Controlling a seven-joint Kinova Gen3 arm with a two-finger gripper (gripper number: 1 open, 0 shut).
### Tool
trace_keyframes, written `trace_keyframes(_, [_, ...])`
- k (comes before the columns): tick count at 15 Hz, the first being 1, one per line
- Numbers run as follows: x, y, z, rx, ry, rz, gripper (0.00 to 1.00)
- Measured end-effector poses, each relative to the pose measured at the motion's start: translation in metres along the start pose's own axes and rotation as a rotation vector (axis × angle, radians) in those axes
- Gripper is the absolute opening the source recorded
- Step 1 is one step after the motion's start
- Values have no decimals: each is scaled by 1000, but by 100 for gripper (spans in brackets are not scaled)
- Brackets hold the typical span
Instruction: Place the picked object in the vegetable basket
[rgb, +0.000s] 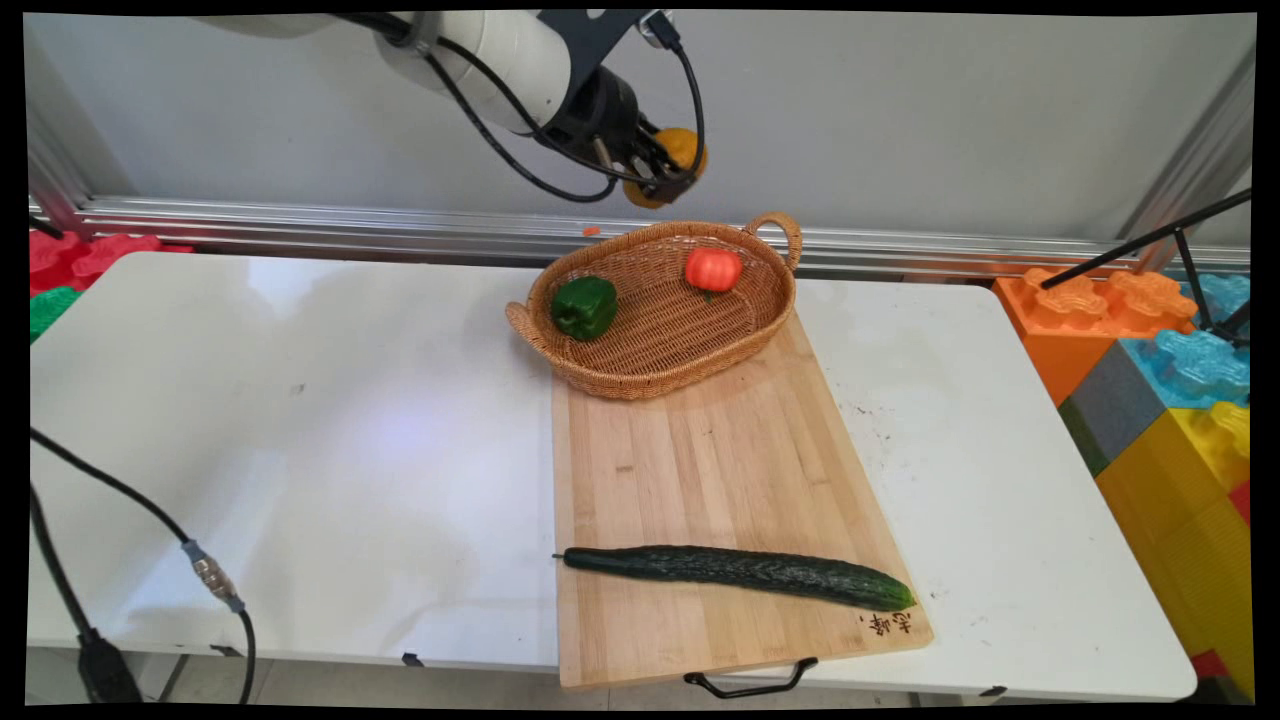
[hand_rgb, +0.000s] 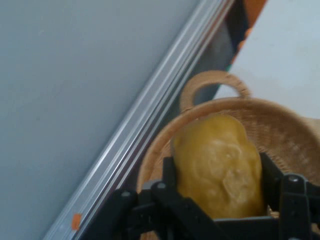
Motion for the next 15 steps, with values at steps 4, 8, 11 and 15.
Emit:
trace_keyframes(4, [-25, -11, 44, 9, -60, -48, 0])
trace_keyframes(8, [-55, -14, 98, -14, -128, -91, 0])
trace_keyframes(11, [-69, -14, 131, -29, -159, -112, 0])
trace_keyframes(15, [-73, -10, 152, -53, -167, -120, 100])
